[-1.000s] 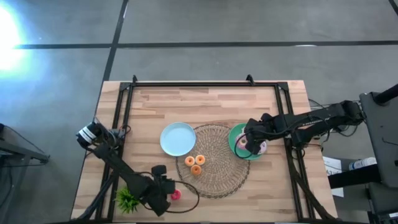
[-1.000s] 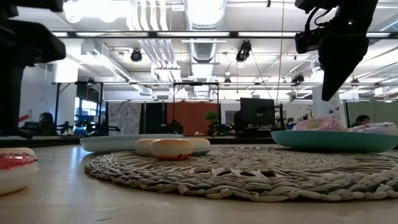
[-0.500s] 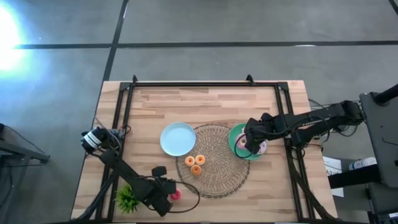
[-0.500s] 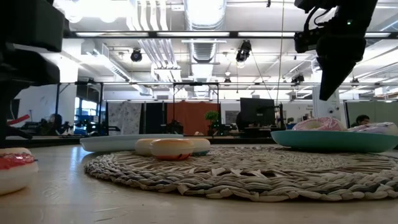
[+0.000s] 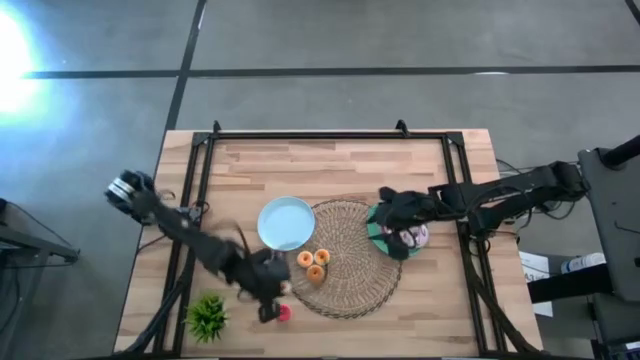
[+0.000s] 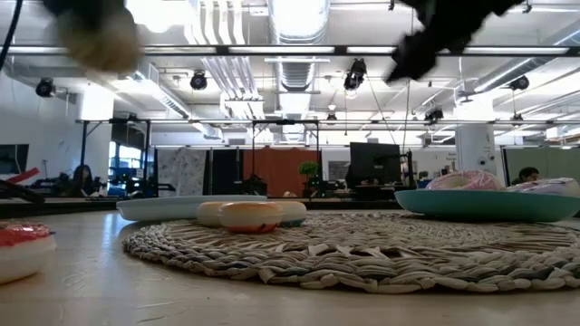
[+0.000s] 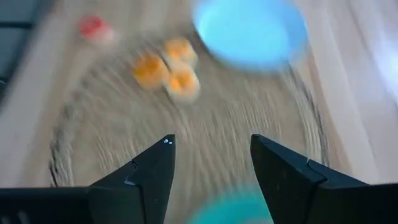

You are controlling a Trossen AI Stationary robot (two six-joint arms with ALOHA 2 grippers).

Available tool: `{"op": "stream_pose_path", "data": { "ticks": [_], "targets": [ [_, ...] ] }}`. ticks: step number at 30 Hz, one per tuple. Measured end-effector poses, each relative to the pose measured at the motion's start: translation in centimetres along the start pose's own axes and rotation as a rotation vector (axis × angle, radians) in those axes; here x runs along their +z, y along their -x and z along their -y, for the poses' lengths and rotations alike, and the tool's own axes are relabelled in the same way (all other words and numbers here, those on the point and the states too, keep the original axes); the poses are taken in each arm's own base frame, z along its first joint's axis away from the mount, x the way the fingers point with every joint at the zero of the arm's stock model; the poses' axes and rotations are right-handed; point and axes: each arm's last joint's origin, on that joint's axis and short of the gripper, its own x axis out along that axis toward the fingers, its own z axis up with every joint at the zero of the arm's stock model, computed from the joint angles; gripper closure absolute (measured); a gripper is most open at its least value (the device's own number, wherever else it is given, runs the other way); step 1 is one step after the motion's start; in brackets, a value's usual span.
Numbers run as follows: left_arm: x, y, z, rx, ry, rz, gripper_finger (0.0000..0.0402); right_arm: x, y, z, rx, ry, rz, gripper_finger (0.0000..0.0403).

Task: Pick & Place donuts
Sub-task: Put the small white donut on the blue plate

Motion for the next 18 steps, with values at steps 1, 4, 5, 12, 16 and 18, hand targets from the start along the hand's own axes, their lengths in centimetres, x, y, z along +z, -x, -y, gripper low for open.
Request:
{"op": "stream_pose_path", "data": {
  "ticks": [1,4,5,12,16,18],
  "targets": [
    [1.0,0.8,-0.3,-0.075,0.029,0.061,0.0401,0.5,-0.2,-0.1,0.02,0.042,0.05,0.0202],
    [3.2,2.8,-1.5,-0.227,0.077,0.253,0.0401,2.2,-0.8,-0.3,0.051,0.115,0.199,0.0202],
    [3.8,3.3,-2.0,-0.26,0.085,0.311,0.0401,2.5,-1.0,-0.4,0.052,0.132,0.222,0.0202],
    [6.2,3.8,-6.5,-0.305,0.14,0.419,0.0401,5.1,-2.1,-0.9,0.055,0.302,0.2,0.0202],
    [7.3,3.3,-7.8,-0.288,0.111,0.404,0.0401,6.6,-3.2,-1.1,0.05,0.426,0.126,0.0202],
    [7.8,3.2,-8.1,-0.298,0.096,0.393,0.0401,7.3,-4.1,-1.1,0.052,0.477,0.092,0.0202]
  ]
}}
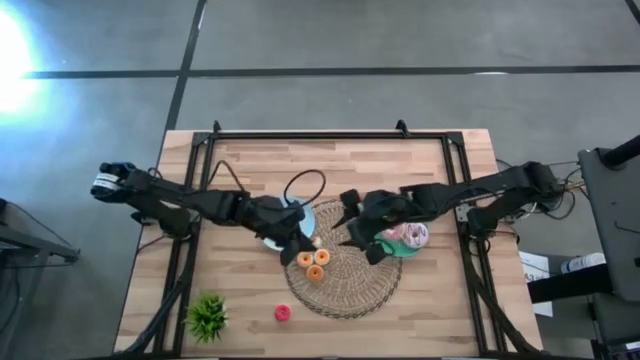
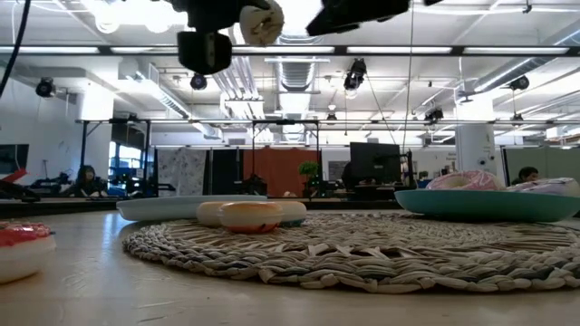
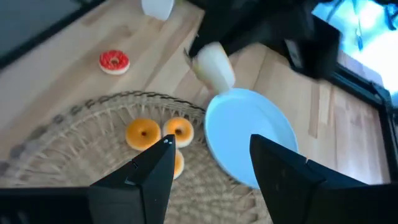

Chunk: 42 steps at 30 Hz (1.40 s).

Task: Pick & Place donuts
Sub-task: Put the small white donut on the blue plate

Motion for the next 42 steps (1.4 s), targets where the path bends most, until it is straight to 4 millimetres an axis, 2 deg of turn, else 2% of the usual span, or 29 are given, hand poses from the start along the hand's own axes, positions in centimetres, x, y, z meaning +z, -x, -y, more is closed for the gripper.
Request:
{"op": "stream_pose_path", "data": {
  "ticks": [8,21,25,32,35,38,42],
  "targets": [
    [0.3,0.0,-0.5,0.015,-0.012,-0.039,0.0401,2.1,-2.1,1.0,0.013,0.062,-0.037,0.0202],
    [0.6,0.2,-1.0,0.018,-0.046,-0.047,0.0401,2.8,-4.7,1.2,0.02,0.127,-0.008,0.021],
    [0.6,0.2,-1.1,0.005,-0.044,-0.068,0.0401,2.9,-5.1,1.2,0.021,0.125,-0.01,0.0241],
    [0.6,0.3,-1.0,-0.009,-0.034,-0.081,0.0401,2.7,-5.1,1.4,0.02,0.116,-0.028,0.0329],
    [0.6,0.4,-1.2,0.051,-0.019,-0.055,0.0398,2.3,-5.1,1.7,0.015,0.07,-0.045,0.0363],
    [0.5,0.8,-1.5,0.132,-0.016,-0.033,0.0375,1.9,-5.2,2.1,0.004,0.005,-0.068,0.0384],
    [0.2,1.8,-1.9,0.267,-0.027,-0.008,0.0328,0.7,-5.3,3.1,-0.01,-0.169,-0.096,0.039]
  ]
}}
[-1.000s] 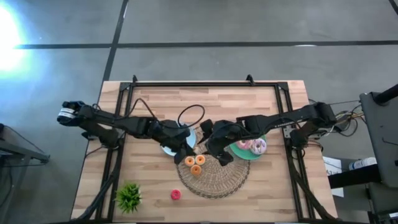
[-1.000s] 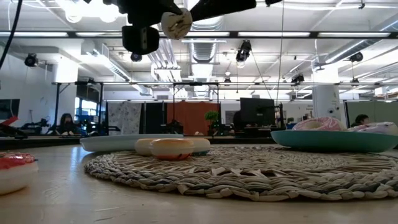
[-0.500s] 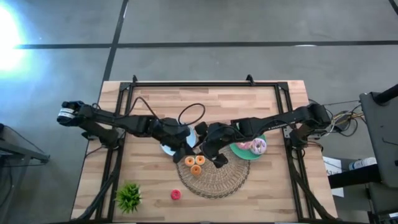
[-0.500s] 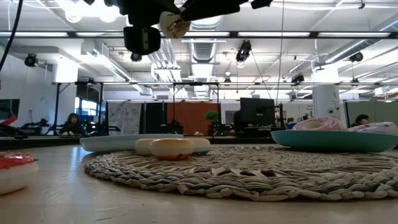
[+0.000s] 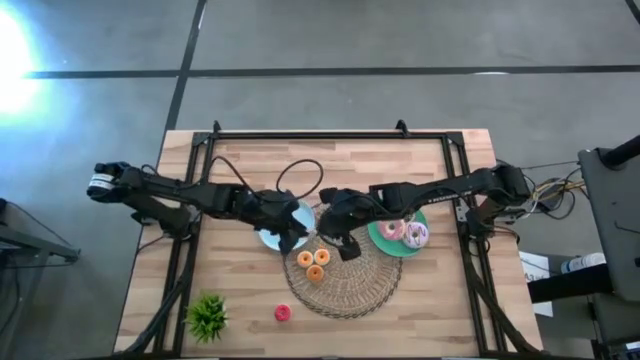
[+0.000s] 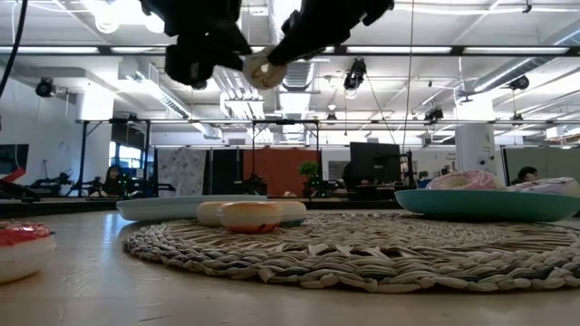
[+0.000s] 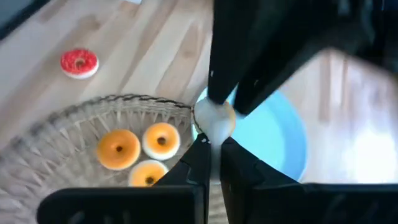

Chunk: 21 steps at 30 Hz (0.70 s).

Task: Pick & Place donuts
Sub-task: Put the small white donut on the blue plate

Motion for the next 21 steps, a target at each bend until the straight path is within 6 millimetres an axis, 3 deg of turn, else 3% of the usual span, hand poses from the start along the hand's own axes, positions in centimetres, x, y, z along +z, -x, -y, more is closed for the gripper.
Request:
{"op": "stream_pose_path", "data": {
  "ticks": [5,10,14,21],
  "targets": [
    [-0.8,2.3,-0.6,0.197,-0.027,0.033,0.0276,-1.9,-1.5,3.1,0.087,-0.405,-0.016,0.0388],
    [-2.0,5.1,0.0,0.352,-0.053,0.149,0.0258,-4.6,-5.7,5.9,0.192,-0.801,-0.077,0.0384],
    [-3.1,6.6,1.0,0.386,-0.072,0.236,0.0257,-5.7,-8.7,6.7,0.223,-0.901,-0.126,0.0376],
    [-5.7,7.8,1.4,0.462,-0.067,0.219,0.0257,-4.7,-10.8,8.3,0.216,-0.938,-0.153,0.0355]
  ]
}}
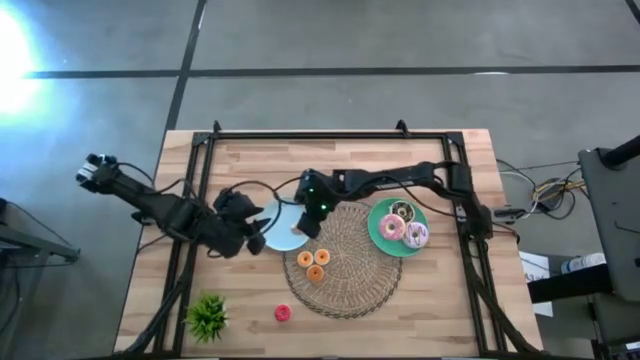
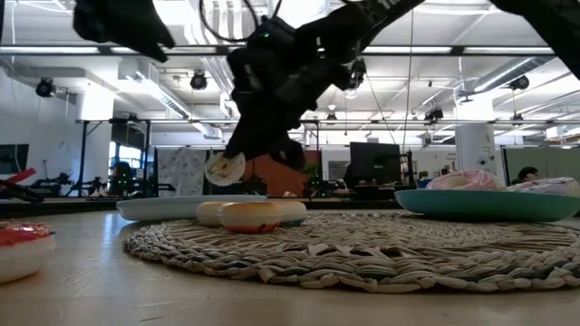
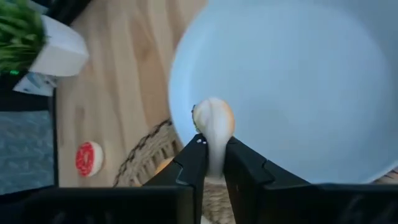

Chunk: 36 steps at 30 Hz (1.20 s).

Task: Pick & Place donuts
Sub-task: Put the small white donut on the blue plate, then put the small bottom red donut on the blue plate

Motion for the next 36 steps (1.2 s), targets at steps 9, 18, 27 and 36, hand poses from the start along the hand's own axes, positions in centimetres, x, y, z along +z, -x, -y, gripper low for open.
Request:
{"op": "stream_pose_path", "data": {
  "ticks": [9,18,27,36],
  "targets": [
    [-1.1,0.5,-0.8,0.072,-0.02,-0.047,0.0257,1.6,-3.2,0.8,-0.081,-0.06,-0.174,0.0324],
    [-1.3,0.5,-1.1,0.111,-0.064,-0.035,0.0257,3.2,-1.7,-0.7,-0.365,0.132,-0.186,0.0275],
    [-2.9,0.7,-0.8,0.068,-0.112,-0.078,0.0257,2.7,0.9,-0.5,-0.515,0.274,-0.214,0.0238],
    [-7.3,0.7,1.8,-0.25,-0.085,-0.155,0.0257,-1.2,7.8,-2.5,-0.46,0.465,-0.052,0.0242]
  ]
}}
